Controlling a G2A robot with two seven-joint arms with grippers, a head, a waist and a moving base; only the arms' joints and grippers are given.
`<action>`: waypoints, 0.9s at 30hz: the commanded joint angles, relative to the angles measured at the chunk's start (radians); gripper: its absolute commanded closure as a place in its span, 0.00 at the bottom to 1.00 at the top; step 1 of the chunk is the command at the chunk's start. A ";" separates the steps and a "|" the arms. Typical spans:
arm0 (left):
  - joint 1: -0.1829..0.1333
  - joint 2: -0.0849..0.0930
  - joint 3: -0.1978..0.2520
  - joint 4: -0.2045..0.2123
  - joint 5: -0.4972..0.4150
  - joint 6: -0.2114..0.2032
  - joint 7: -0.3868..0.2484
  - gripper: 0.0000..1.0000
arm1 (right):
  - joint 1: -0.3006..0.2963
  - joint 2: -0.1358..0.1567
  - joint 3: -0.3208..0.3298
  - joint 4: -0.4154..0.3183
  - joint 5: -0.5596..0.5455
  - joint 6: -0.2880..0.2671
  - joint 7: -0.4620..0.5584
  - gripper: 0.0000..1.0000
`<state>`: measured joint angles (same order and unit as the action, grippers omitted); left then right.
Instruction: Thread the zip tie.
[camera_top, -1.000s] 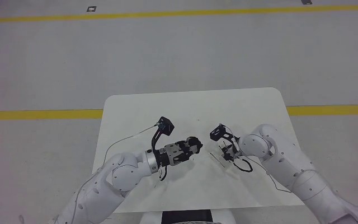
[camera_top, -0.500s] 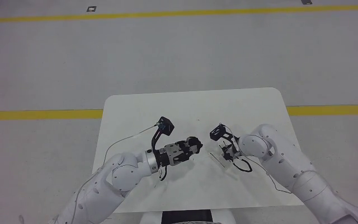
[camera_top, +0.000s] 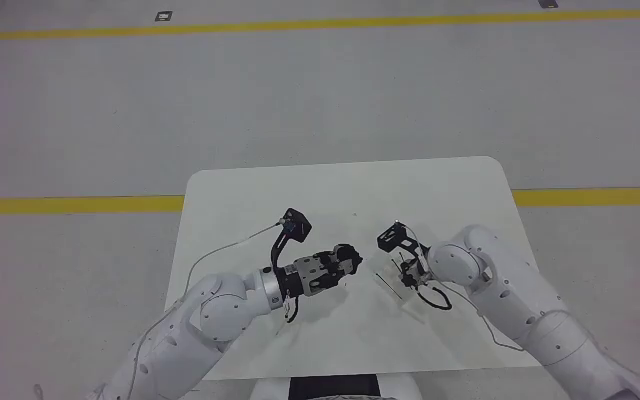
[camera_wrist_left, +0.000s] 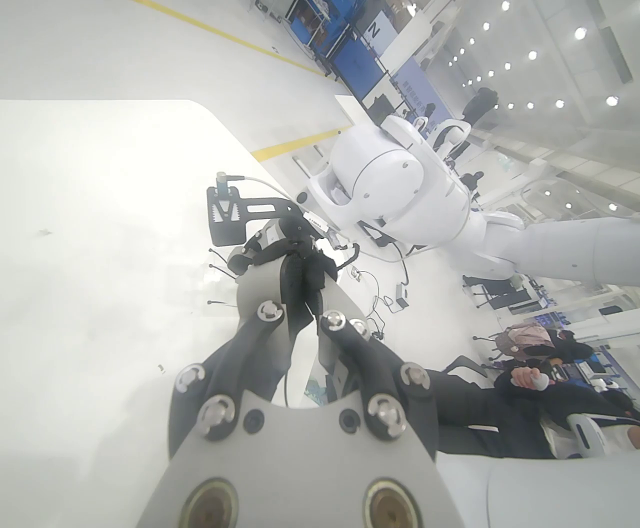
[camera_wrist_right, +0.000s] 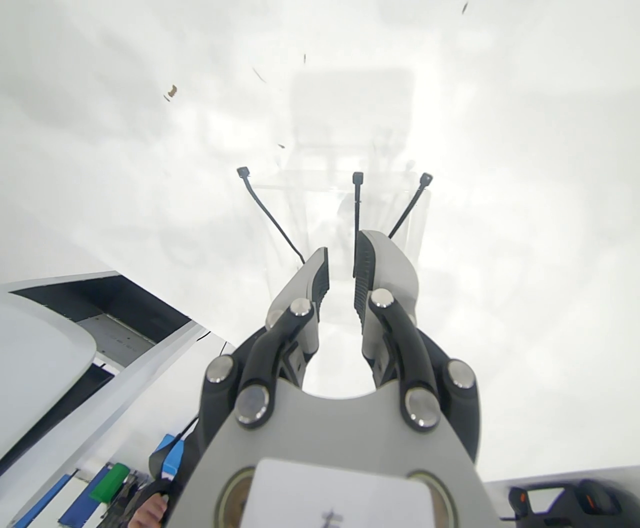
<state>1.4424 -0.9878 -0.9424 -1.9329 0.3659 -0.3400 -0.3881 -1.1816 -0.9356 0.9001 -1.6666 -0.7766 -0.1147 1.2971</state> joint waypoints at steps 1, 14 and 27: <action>0.000 0.000 0.000 0.000 0.000 0.000 0.000 1.00 | 0.000 -0.001 -0.003 0.002 -0.002 0.003 0.000 0.85; 0.000 0.000 0.000 0.000 0.000 0.000 0.000 1.00 | 0.019 -0.012 -0.019 0.040 0.002 -0.001 -0.002 0.87; 0.000 0.000 0.000 0.000 0.000 0.000 0.000 1.00 | 0.037 -0.022 -0.035 0.069 0.009 -0.008 -0.002 0.87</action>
<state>1.4424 -0.9878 -0.9424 -1.9329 0.3659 -0.3400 -0.3881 -1.1460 -0.9565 0.8658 -1.5991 -0.7679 -0.1227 1.2948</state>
